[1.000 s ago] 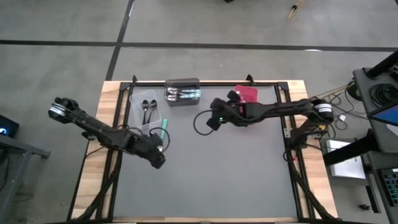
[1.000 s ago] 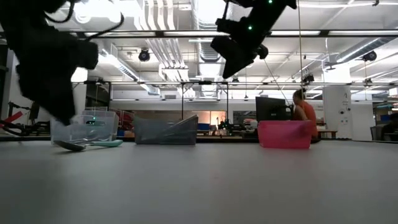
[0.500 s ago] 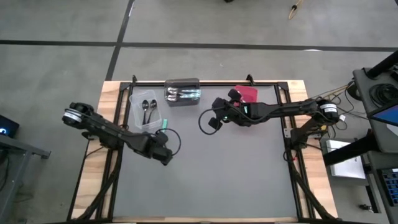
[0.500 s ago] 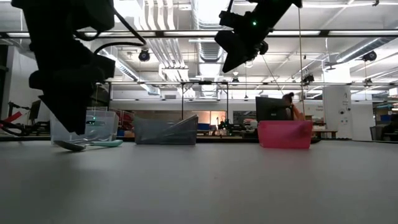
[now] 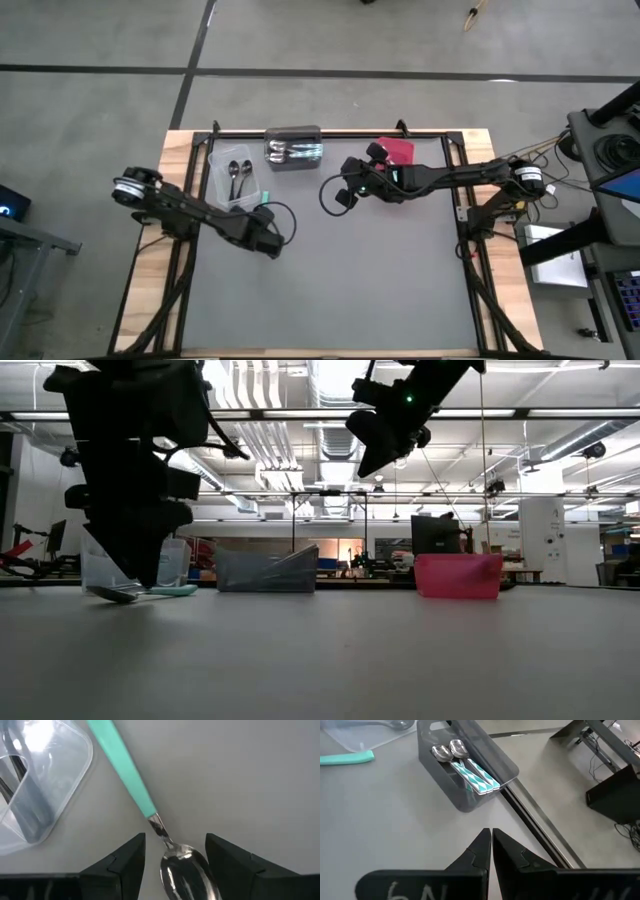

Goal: Sort silverware by color (type)
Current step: Put the green spoon into the red bin

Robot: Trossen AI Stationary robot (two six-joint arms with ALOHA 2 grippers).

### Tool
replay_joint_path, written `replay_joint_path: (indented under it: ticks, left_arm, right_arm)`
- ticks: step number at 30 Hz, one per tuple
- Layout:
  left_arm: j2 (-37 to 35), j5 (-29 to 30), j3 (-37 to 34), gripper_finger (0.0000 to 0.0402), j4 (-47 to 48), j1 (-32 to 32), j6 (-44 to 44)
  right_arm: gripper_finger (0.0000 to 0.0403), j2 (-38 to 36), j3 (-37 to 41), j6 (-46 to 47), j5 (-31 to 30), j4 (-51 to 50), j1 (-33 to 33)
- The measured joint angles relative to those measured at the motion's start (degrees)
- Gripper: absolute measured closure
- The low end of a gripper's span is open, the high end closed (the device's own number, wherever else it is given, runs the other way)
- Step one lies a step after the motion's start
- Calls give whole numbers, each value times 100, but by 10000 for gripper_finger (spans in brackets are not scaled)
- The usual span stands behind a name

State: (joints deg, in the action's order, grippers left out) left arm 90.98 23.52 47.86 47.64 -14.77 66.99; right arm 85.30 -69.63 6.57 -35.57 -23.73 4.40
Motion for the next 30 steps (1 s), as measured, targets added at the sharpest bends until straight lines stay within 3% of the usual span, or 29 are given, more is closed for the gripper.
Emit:
replay_joint_path:
  ticks: [19, 24, 30]
  left_arm:
    - [477, 41, -1, 216, -68, 71, -25]
    - [477, -10, 0, 243, -148, 68, -49]
    - [477, -73, -4, 281, -750, -70, -888]
  right_arm:
    - [394, 7, 33, 48, 0, 2, 2]
    - [394, 7, 52, 48, 1, -1, -2]
    - [394, 7, 128, 46, 226, -18, -2]
